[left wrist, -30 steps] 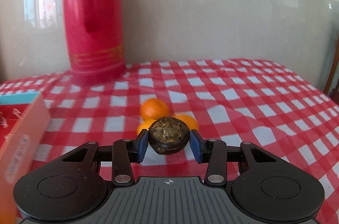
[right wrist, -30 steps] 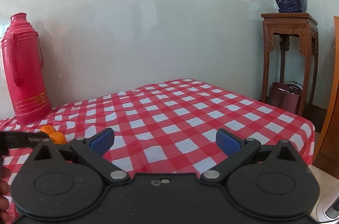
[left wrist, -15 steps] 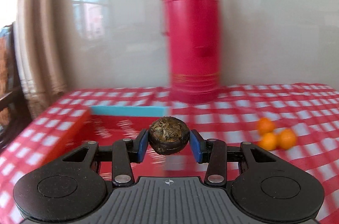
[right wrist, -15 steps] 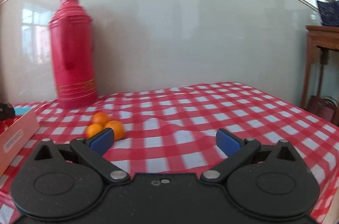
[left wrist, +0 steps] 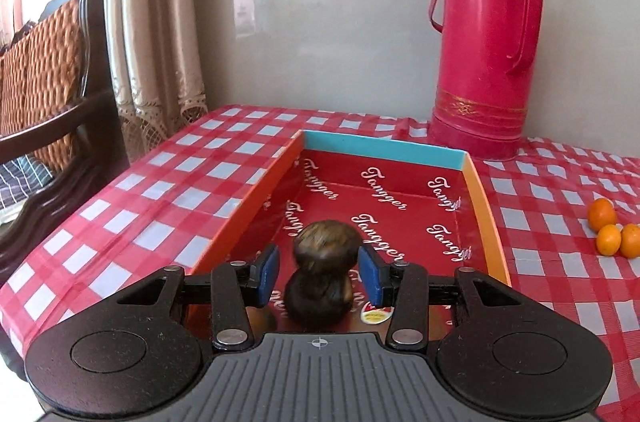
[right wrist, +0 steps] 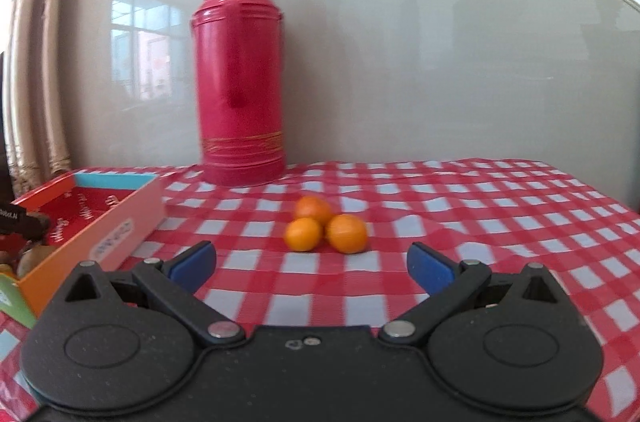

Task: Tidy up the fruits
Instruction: 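Carry the dark brown fruit into the red box and open the left gripper, then grasp the small orange with the right gripper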

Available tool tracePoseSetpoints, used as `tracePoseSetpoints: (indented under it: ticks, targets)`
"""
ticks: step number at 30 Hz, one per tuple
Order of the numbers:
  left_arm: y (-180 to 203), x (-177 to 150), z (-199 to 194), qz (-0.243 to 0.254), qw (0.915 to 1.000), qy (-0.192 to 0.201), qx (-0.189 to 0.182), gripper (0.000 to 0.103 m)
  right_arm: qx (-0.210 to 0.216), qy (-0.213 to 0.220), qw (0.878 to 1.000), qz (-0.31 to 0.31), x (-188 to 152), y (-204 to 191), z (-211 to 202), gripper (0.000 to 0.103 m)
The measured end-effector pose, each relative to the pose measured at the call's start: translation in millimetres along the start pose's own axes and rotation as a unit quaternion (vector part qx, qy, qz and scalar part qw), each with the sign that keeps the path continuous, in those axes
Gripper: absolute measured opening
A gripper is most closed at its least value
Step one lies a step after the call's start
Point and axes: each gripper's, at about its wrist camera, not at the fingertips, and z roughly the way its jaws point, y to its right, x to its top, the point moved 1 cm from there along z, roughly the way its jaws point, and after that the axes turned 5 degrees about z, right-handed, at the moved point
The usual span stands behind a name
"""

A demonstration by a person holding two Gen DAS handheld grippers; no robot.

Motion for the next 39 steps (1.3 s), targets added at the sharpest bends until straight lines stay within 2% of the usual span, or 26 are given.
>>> tracePoseSetpoints:
  ticks: [1,3,4,6,9,13,17,22,24,28,31,34,39]
  targets:
    - [-4.6,-0.3,-4.0,-0.006,1.0,0.004,-0.003,0.061,0.007,-0.004,1.0,0.0,0.3,-2.9,2.3,0.094]
    - [-11.9,-3.0,-18.4,-0.015,0.9996,0.025,0.0,0.076,0.02,-0.014,1.0,0.0,3.0,-7.5,8.1,0.09]
    - [-15.1,-5.4,-26.4,-0.017,0.9992,0.036,0.004,0.079,0.024,-0.019,1.0,0.002,4.8,-9.7,11.8,0.088]
    - [-27.5,-7.7,-38.1,-0.021,0.9983,0.053,0.011,0.081,0.033,-0.036,0.999,0.012,8.0,-13.1,20.9,0.077]
    - [-53.3,-15.8,-53.9,-0.044,0.996,0.068,0.037,0.09,0.037,-0.059,0.997,0.015,8.8,-16.4,35.9,0.071]
    - [-90.6,-33.3,-70.6,-0.066,0.9909,0.081,0.086,0.092,0.027,-0.093,0.995,0.034,15.6,-12.7,64.6,0.063]
    - [-130.3,-54.2,-83.7,-0.104,0.9816,0.082,0.138,0.092,0.013,-0.124,0.991,0.055,21.0,-6.4,92.2,0.053]
    - [-162.1,-75.2,-92.3,-0.128,0.9729,0.079,0.176,0.092,-0.004,-0.146,0.988,0.051,22.1,-8.1,114.7,0.053]
    - [-170.0,-80.0,-94.7,-0.142,0.9705,0.078,0.178,0.092,-0.009,-0.155,0.987,0.049,21.0,-8.3,122.4,0.053]
    - [-178.0,-85.9,-101.5,-0.15,0.9679,0.084,0.183,0.093,-0.015,-0.159,0.986,0.049,21.7,-9.4,134.1,0.044]
    - [-185.8,-92.5,-110.0,-0.16,0.964,0.094,0.191,0.098,-0.016,-0.157,0.986,0.05,22.2,-8.8,135.9,0.024]
    - [-191.0,-96.8,-115.5,-0.169,0.9579,0.103,0.207,0.103,-0.016,-0.156,0.987,0.046,22.9,-10.2,138.2,0.023]
    - [-198.7,-99.2,-116.8,-0.174,0.9556,0.1,0.215,0.103,0.01,-0.138,0.989,0.046,24.6,-18.6,127.8,0.023]
